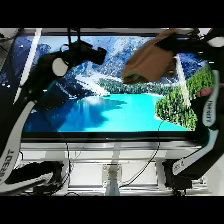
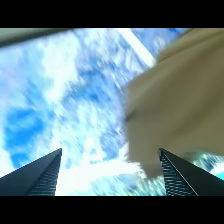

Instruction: Fold the clothes and pants, and hang the long-sleeved shirts on hangers.

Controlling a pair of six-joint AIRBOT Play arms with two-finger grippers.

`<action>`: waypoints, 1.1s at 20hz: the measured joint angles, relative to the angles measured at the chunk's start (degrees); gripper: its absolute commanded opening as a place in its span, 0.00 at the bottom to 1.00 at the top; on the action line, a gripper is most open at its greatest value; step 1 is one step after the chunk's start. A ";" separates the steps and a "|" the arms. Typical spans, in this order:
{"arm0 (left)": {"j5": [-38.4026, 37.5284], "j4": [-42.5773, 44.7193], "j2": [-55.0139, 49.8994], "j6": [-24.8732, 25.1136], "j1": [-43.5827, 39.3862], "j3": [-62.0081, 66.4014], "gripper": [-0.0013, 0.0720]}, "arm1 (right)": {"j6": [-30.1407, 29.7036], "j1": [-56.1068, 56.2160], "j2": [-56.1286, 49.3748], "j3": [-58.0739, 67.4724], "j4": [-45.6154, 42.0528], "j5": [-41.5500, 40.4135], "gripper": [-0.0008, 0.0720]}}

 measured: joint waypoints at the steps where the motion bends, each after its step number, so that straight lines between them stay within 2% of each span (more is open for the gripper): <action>1: -0.04 1.07 1.42 0.00 0.00 0.00 0.97 | 0.74 -2.93 2.64 0.00 -0.13 1.22 0.05; 6: -1.11 6.84 8.66 0.00 0.26 0.00 0.97 | 7.43 -18.88 13.81 0.02 -5.88 3.82 0.05; 9: -2.86 8.63 11.78 0.00 1.40 0.00 0.97 | 12.61 -29.40 18.08 0.02 -14.29 6.43 0.05; 14: -4.74 9.73 13.77 0.00 4.00 0.00 0.97 | 18.27 -43.39 20.37 -2.21 -31.41 15.19 0.05; 19: -5.60 10.08 13.99 0.00 5.01 0.00 0.97 | 20.20 -48.74 20.85 -11.04 -42.51 21.14 0.05; 20: -5.62 10.08 13.99 0.00 5.05 0.00 0.97 | 20.57 -49.18 20.85 -13.00 -44.30 21.64 0.08; 21: -5.64 10.08 13.99 0.00 5.11 0.00 0.97 | 20.87 -49.46 20.85 -14.58 -45.68 21.86 0.29; 22: -5.68 10.10 13.97 0.00 5.14 0.00 0.97 | 21.05 -49.66 20.90 -15.91 -46.77 22.05 0.60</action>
